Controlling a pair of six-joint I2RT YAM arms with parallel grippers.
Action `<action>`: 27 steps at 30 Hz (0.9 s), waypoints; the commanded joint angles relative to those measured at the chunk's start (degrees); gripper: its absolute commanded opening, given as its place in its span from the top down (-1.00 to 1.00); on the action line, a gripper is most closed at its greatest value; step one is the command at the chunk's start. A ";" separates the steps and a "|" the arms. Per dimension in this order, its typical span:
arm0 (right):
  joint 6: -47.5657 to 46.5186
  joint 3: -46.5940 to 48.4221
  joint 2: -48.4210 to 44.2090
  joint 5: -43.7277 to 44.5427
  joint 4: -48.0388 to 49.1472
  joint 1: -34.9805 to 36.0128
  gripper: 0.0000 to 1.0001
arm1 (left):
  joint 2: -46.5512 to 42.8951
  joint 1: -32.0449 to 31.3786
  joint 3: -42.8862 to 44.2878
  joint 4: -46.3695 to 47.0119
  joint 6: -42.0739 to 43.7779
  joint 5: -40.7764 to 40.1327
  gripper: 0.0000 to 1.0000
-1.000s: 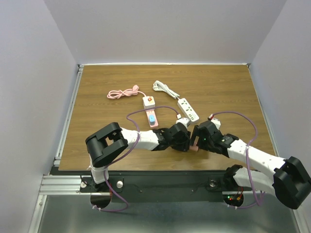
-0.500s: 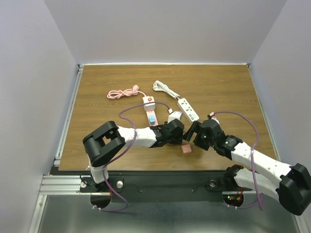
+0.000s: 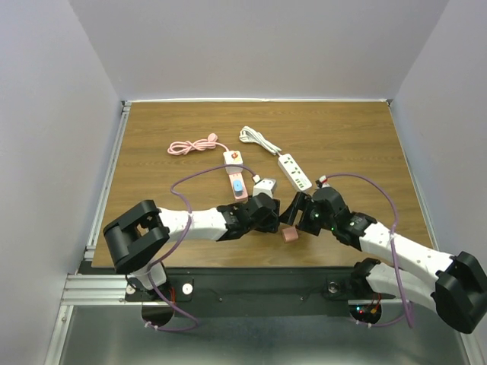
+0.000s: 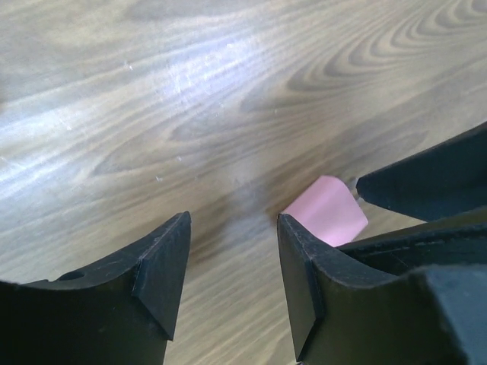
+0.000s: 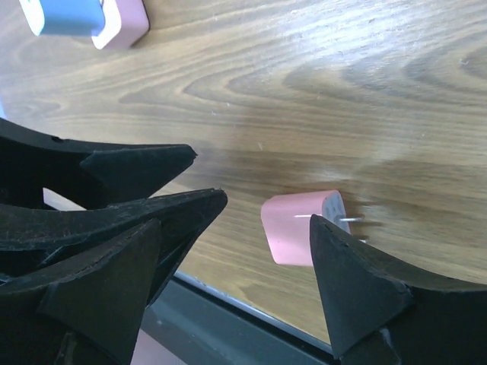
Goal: Insert the plug
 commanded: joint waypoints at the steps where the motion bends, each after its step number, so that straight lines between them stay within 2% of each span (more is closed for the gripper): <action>1: -3.86 1.68 -1.44 1.00 -1.34 1.55 -0.65 | -2.04 -1.07 -0.25 2.33 -0.07 -0.43 -0.21; 3: -5.53 4.83 -2.32 5.20 -7.30 3.22 -0.63 | -2.91 -0.54 -0.77 0.13 -1.74 -2.99 -0.24; 6: -7.91 8.35 -2.07 13.64 -11.80 8.40 -0.61 | -4.66 2.35 -4.45 1.44 -3.24 -1.60 -0.26; 13: -8.18 14.86 6.89 22.70 -18.93 14.46 -0.57 | -6.25 2.97 -6.49 3.02 -3.24 -1.24 -0.33; 19: -8.88 15.49 10.33 24.56 -20.26 14.92 -0.59 | -7.92 4.46 -9.83 5.66 -3.68 -0.01 -0.38; 27: -10.11 14.78 13.84 22.46 -20.26 14.92 -0.60 | -9.94 5.87 -11.94 7.68 -2.02 0.96 -0.39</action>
